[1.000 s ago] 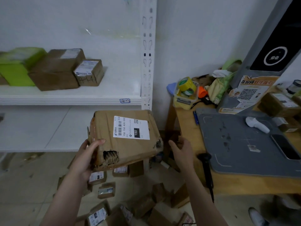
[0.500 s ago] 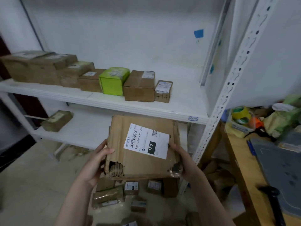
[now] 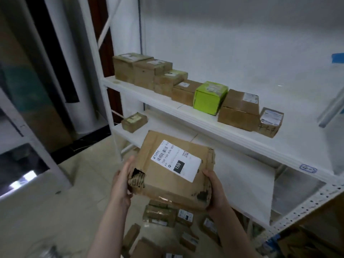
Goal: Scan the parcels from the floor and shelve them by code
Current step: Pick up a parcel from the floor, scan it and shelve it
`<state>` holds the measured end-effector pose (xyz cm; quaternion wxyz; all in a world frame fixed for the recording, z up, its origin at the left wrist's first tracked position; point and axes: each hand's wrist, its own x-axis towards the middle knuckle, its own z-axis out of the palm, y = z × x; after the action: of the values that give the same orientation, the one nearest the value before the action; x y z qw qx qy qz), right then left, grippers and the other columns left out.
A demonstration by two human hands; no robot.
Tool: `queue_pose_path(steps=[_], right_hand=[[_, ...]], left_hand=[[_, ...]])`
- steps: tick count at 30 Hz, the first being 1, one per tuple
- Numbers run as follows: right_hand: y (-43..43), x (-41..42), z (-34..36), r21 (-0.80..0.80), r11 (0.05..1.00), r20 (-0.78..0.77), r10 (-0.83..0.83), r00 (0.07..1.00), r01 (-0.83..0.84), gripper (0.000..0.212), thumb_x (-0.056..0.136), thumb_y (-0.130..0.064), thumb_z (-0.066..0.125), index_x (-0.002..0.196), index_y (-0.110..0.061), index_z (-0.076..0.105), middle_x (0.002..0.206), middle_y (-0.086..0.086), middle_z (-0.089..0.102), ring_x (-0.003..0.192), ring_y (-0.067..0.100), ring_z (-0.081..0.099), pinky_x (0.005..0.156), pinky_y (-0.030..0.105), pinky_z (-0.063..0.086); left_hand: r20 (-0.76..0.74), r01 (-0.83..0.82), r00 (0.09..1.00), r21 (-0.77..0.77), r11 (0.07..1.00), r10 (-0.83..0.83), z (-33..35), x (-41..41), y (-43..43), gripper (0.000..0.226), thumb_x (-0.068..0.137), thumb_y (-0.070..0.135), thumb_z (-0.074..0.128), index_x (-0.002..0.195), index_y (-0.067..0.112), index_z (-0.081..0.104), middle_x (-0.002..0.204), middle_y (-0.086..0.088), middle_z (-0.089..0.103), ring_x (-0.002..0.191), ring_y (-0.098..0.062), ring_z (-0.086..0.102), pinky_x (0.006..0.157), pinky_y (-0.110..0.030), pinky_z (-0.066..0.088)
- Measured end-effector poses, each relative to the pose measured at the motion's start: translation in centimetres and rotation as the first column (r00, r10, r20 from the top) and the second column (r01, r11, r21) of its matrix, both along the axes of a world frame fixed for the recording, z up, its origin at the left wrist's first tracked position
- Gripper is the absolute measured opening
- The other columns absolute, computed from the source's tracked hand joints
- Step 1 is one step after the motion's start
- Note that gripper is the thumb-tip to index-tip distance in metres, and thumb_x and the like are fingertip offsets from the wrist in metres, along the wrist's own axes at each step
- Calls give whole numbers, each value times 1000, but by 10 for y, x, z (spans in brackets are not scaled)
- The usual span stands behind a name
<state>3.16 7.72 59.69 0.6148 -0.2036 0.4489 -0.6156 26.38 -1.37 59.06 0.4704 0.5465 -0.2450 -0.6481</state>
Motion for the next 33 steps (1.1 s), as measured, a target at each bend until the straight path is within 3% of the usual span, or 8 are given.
queue_pose_path(steps=[3, 5, 7, 12, 19, 24, 29, 33], right_hand=[[-14, 28, -22, 134, 991, -24, -20, 1000, 23, 72, 73, -49, 71, 137, -19, 56, 128, 16, 66, 116, 42, 62, 97, 61, 49], [-22, 44, -32, 234, 971, -6, -38, 999, 38, 79, 62, -55, 80, 132, -25, 59, 126, 12, 68, 115, 41, 62, 100, 64, 46], [-30, 55, -38, 319, 948, 19, -22, 1000, 15, 78, 60, -56, 82, 128, -27, 59, 123, 11, 68, 112, 40, 63, 95, 64, 48], [-50, 68, -44, 361, 930, 41, 53, 998, -65, 49, 82, -46, 71, 119, -18, 54, 116, 18, 66, 105, 38, 65, 94, 57, 53], [-75, 68, -51, 368, 913, -2, 187, 982, -173, 90, 58, -51, 82, 134, -18, 48, 121, 20, 64, 105, 39, 66, 89, 54, 56], [-87, 75, -51, 372, 880, 45, 302, 952, -296, 58, 65, -45, 77, 112, -21, 54, 122, 20, 62, 111, 37, 62, 101, 56, 49], [-112, 103, -60, 377, 856, 62, 357, 932, -353, 71, 67, -47, 74, 128, -22, 46, 129, 22, 56, 119, 39, 57, 107, 62, 40], [-145, 136, -66, 331, 888, 64, 315, 947, -318, 94, 67, -55, 72, 149, -27, 34, 139, 19, 50, 127, 38, 51, 108, 66, 35]], left_hand=[[-67, -97, 992, 116, 988, 106, -5, 16, 7, 73, 83, 73, 53, 136, 23, 53, 132, -4, 58, 126, -26, 51, 105, -50, 40], [-70, -150, 984, 163, 975, 163, -11, 23, 11, 90, 83, 77, 51, 153, 25, 32, 155, -9, 37, 142, -35, 34, 114, -59, 30], [-51, -152, 985, 175, 973, 163, -17, 26, 16, 103, 77, 79, 57, 158, 24, 22, 160, -14, 27, 143, -40, 32, 112, -63, 32], [16, 40, 999, 187, 981, -44, -20, 25, 22, 127, 49, 79, 68, 156, 23, 26, 151, -20, 39, 130, -42, 48, 106, -62, 42], [-2, 153, 988, 146, 977, -155, -30, 5, 21, 134, 27, 81, 84, 143, 24, 48, 132, -8, 60, 111, -30, 63, 63, -34, 59], [-29, 127, 992, 194, 973, -124, -35, 9, 15, 72, 58, 62, 76, 117, 25, 59, 122, -12, 62, 113, -34, 61, 88, -47, 58], [11, 62, 998, 196, 979, -65, -40, 36, -8, 104, 45, 65, 75, 135, 19, 49, 124, -12, 60, 113, -34, 61, 90, -49, 57], [46, 44, 998, 184, 982, -53, -44, 86, -35, 99, 49, 65, 72, 134, 22, 48, 125, -11, 60, 112, -32, 60, 84, -44, 57]])
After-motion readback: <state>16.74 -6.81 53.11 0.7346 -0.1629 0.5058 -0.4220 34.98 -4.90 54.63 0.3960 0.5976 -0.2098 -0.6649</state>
